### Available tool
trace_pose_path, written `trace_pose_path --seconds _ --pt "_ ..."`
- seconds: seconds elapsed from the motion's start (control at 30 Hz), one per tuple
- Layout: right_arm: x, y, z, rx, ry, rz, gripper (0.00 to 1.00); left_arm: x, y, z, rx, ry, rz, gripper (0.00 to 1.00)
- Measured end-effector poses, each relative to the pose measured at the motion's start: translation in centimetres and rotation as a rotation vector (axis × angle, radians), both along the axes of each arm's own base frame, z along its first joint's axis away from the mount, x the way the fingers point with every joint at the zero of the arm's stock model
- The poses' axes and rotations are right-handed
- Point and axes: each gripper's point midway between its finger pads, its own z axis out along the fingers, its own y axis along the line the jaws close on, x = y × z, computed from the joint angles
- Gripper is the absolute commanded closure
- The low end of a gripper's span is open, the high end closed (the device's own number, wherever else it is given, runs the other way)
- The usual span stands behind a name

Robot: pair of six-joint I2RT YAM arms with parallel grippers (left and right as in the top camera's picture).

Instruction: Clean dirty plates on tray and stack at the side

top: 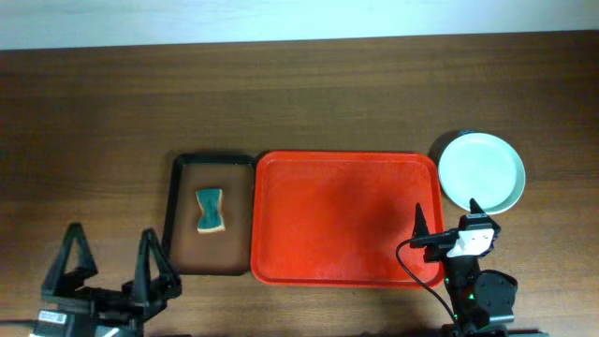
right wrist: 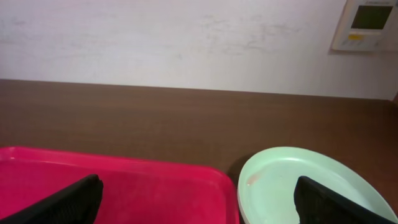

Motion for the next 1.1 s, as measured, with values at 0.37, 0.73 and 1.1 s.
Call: trace_pose_path --seconds 0.37,0.73,1.1 --pt "0.0 0.0 0.0 0.0 0.0 0.0 0.02 7.5 -0.6 -13.6 0.014 0.077 -0.026 0.01" --pt "0.0 0.0 0.0 0.001 0.0 0.0 0.01 9.7 0.1 -25.9 0.252 0.572 0.063 0.01" --pt "0.0 0.0 0.0 0.0 0.0 0.0 0.02 9.7 0.1 -25.9 0.255 0.573 0.067 0.01"
